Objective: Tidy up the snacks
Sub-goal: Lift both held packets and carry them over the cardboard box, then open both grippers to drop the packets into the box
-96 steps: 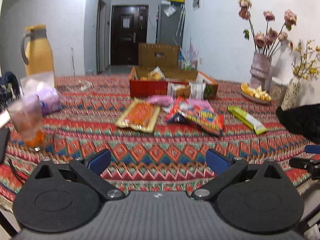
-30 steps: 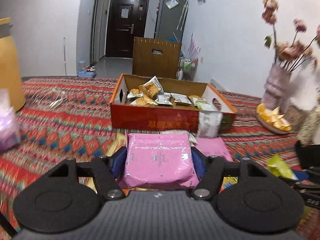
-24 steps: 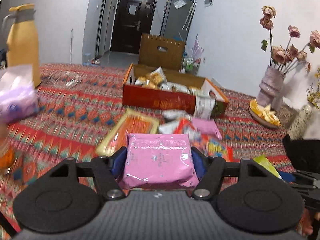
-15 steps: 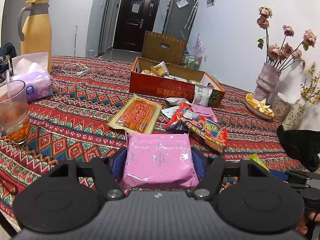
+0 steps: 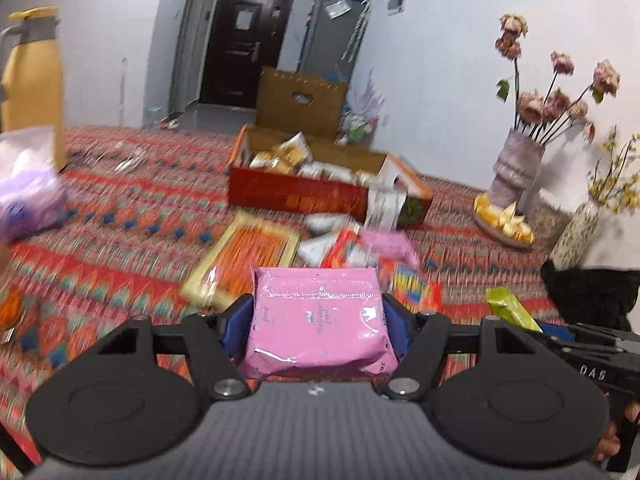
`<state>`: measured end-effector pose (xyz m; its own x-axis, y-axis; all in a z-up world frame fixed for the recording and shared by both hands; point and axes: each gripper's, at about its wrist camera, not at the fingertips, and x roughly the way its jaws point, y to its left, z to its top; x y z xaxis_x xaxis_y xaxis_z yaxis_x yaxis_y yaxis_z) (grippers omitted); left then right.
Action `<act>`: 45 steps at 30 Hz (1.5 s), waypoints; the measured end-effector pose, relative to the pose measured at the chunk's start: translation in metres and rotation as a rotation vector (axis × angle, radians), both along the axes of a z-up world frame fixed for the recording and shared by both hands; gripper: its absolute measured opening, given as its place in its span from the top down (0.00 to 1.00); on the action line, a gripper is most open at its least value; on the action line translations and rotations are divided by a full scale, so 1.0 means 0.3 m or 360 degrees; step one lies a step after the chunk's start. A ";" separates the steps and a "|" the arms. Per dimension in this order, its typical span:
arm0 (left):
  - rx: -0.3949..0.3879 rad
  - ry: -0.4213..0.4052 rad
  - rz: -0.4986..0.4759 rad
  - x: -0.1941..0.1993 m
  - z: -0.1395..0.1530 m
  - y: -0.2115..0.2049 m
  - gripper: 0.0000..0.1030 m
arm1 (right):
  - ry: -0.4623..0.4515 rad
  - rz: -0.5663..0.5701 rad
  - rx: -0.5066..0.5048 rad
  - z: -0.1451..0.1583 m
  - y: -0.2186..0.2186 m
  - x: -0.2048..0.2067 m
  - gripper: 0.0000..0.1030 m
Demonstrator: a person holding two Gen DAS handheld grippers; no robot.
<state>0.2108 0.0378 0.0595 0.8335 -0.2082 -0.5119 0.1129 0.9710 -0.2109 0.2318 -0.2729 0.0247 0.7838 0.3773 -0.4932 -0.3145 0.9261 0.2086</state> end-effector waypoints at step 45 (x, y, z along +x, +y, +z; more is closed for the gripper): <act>0.0187 0.0056 -0.0042 0.992 0.038 -0.042 0.09 | 0.0289 -0.0242 -0.0107 0.097 0.194 1.219 0.33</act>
<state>0.5085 0.0253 0.0707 0.8098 -0.1663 -0.5626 0.1331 0.9861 -0.0999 0.5975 -0.2146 0.0537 0.7251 0.2235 -0.6514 -0.1336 0.9735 0.1853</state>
